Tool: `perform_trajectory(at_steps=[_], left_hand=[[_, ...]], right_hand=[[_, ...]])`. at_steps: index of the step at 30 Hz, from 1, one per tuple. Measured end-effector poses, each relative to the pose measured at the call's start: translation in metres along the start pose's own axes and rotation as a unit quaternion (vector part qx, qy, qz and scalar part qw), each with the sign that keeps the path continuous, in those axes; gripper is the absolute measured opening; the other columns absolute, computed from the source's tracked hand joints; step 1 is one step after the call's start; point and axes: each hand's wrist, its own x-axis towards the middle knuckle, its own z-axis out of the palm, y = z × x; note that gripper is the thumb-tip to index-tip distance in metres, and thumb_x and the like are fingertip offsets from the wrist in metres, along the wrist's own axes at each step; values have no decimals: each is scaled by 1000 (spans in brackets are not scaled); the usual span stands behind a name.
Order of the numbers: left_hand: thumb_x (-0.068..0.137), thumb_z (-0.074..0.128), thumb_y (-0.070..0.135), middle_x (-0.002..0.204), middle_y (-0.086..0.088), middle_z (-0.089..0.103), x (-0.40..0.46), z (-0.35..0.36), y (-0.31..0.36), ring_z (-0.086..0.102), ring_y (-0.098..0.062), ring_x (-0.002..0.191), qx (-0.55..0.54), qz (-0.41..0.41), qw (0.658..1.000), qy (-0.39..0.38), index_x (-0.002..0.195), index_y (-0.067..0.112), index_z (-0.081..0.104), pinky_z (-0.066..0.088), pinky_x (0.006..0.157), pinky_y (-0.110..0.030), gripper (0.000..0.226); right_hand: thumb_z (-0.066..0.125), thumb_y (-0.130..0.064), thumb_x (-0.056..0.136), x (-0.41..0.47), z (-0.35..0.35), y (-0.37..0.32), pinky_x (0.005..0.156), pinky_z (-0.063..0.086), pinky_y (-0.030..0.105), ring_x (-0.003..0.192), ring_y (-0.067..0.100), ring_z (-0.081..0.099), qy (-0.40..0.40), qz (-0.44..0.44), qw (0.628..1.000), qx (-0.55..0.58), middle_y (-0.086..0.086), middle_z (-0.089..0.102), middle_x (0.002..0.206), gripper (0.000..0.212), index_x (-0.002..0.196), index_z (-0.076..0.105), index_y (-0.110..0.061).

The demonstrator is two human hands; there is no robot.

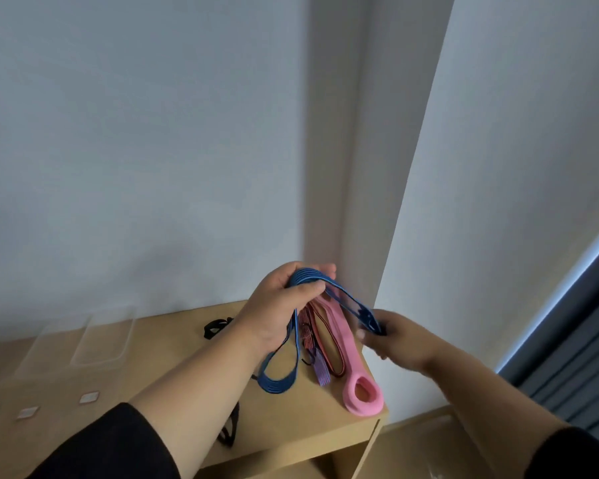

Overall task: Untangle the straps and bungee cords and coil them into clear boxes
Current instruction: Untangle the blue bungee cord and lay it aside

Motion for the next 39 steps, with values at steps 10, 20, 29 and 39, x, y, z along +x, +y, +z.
perform_trajectory(at_steps=[10, 20, 29, 39], left_hand=[[78, 73, 14, 59, -2, 36, 16, 39, 13, 32, -13, 43, -46, -24, 997, 61, 76, 21, 43, 29, 40, -22, 31], [74, 49, 6, 50, 4, 29, 21, 24, 15, 26, -10, 37, -154, -71, 985, -6, 84, 18, 51, 25, 42, -20, 16], [79, 38, 8, 61, -5, 45, 55, -47, -30, 43, -23, 62, -90, -160, 977, 107, 80, 13, 50, 41, 65, -36, 13], [94, 62, 4, 94, -13, 68, 98, -160, -127, 72, -24, 82, 149, -331, 927, 98, 101, 7, 58, 59, 67, -34, 8]], right_hand=[[77, -65, 76, -22, 74, -41, 85, 41, 57, 97, 34, 55, -79, -112, 938, 318, 23, 62, 111, 95, 130, 49, 7], [78, -23, 78, -12, 97, -53, 65, 44, 28, 66, 14, 47, 7, -58, 954, 294, 1, 48, 72, 23, 82, 58, -12], [73, -36, 88, 2, 137, -34, 49, 52, 26, 57, 15, 57, 123, 93, 975, 159, 12, 60, 81, 27, 103, 54, -25], [64, -40, 85, 65, 168, 13, 64, 56, 33, 70, 11, 63, 128, 208, 966, -83, -4, 63, 83, 16, 91, 59, -26]])
